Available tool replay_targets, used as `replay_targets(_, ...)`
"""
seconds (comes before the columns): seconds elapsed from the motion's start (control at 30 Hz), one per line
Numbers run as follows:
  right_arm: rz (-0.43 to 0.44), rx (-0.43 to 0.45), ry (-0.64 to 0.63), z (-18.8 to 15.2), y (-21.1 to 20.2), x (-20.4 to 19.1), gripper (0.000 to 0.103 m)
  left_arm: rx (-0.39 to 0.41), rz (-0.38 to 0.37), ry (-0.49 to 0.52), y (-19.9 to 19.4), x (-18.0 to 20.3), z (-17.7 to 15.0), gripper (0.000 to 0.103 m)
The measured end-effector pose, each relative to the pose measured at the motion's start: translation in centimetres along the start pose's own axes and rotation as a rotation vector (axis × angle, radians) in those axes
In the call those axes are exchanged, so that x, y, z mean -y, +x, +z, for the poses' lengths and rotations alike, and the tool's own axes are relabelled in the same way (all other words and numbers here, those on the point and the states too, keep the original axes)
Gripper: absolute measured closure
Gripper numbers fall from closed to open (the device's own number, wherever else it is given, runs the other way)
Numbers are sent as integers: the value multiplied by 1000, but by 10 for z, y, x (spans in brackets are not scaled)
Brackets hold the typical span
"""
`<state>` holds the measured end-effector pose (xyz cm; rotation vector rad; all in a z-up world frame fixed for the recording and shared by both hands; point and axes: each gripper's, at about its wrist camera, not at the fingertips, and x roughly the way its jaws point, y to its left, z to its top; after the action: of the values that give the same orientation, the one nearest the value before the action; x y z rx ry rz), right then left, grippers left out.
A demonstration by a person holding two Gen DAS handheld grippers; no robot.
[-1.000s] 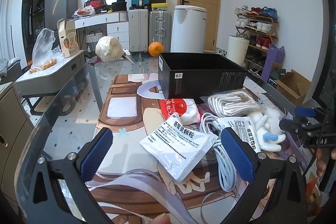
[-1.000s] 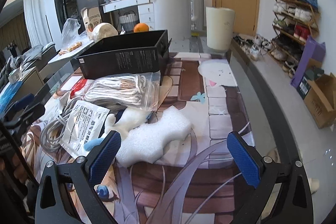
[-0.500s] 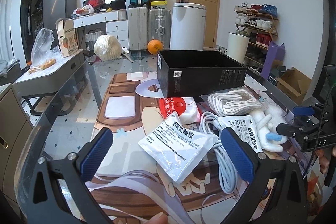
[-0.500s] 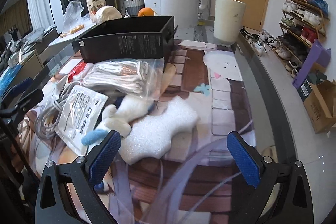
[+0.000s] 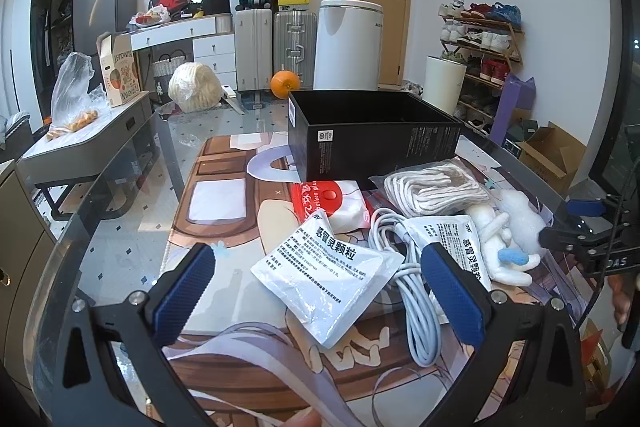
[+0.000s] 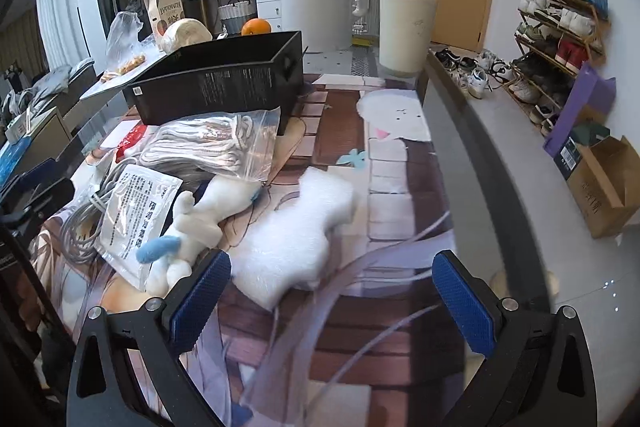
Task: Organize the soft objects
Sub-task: 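Move the right gripper toward the white foam piece while the left approaches the white sachet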
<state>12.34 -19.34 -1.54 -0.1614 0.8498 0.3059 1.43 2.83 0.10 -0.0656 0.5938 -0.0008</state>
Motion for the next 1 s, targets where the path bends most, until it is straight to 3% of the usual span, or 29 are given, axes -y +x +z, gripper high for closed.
replay_targets(0.23,-37,-30,29,9,25,1,1,-7,17,14,0,-2,-1,0)
replay_targets(0.4,-17,-43,38,8,31,6,8,-76,-32,-14,10,-8,-4,0)
replay_targets(0.63,-3,-46,23,6,30,6,8,-62,-20,11,5,-5,-5,0)
replay_targets(0.77,4,-22,14,6,26,4,34,-76,10,-19,8,-13,-6,0)
replay_targets(1.0,5,0,0,7,25,0,47,-107,29,-106,17,-23,-5,0)
